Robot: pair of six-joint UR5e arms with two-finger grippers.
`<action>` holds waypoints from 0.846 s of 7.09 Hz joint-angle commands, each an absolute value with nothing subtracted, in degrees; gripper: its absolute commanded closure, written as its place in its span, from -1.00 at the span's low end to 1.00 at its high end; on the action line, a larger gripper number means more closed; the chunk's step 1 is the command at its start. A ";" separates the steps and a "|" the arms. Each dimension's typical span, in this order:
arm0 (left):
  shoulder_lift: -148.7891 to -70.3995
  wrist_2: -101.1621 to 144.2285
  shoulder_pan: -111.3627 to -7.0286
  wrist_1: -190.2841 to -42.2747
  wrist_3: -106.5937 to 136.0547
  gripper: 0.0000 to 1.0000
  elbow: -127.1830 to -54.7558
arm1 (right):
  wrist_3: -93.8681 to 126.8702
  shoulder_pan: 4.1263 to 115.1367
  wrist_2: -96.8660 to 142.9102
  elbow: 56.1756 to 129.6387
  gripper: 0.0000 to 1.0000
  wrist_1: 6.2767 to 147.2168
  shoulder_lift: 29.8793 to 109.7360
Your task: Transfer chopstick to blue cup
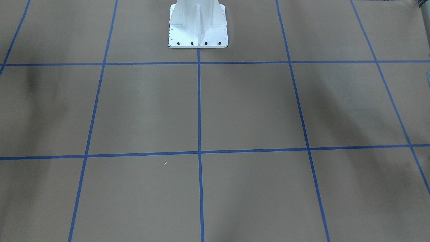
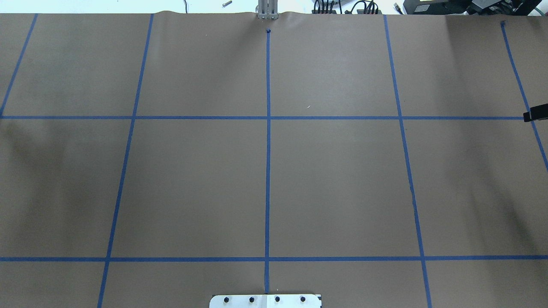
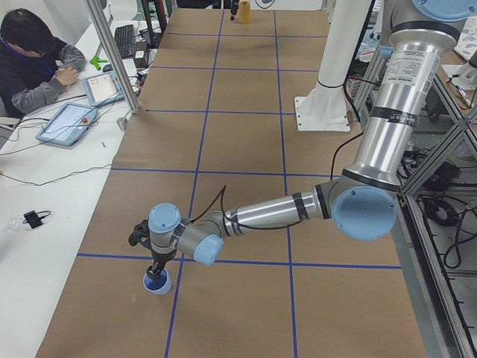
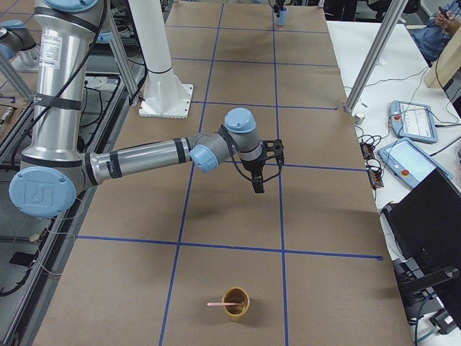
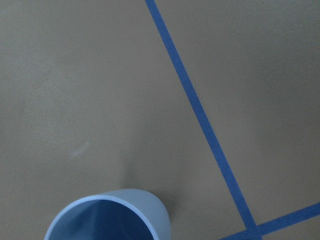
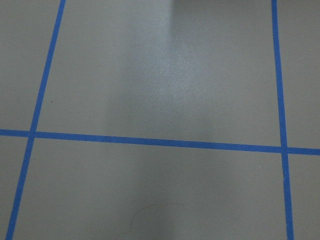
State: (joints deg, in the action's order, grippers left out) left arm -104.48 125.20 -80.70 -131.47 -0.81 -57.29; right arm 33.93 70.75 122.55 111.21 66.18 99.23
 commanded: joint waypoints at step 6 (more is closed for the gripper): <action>-102.92 125.59 -84.80 -125.12 -0.88 1.00 -68.06 | 33.93 70.75 122.34 110.92 -1.00 66.09 99.23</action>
State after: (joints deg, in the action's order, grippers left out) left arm -103.16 125.36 -82.74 -129.16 -0.90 -62.93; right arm 33.93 70.75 122.34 111.00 66.11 99.16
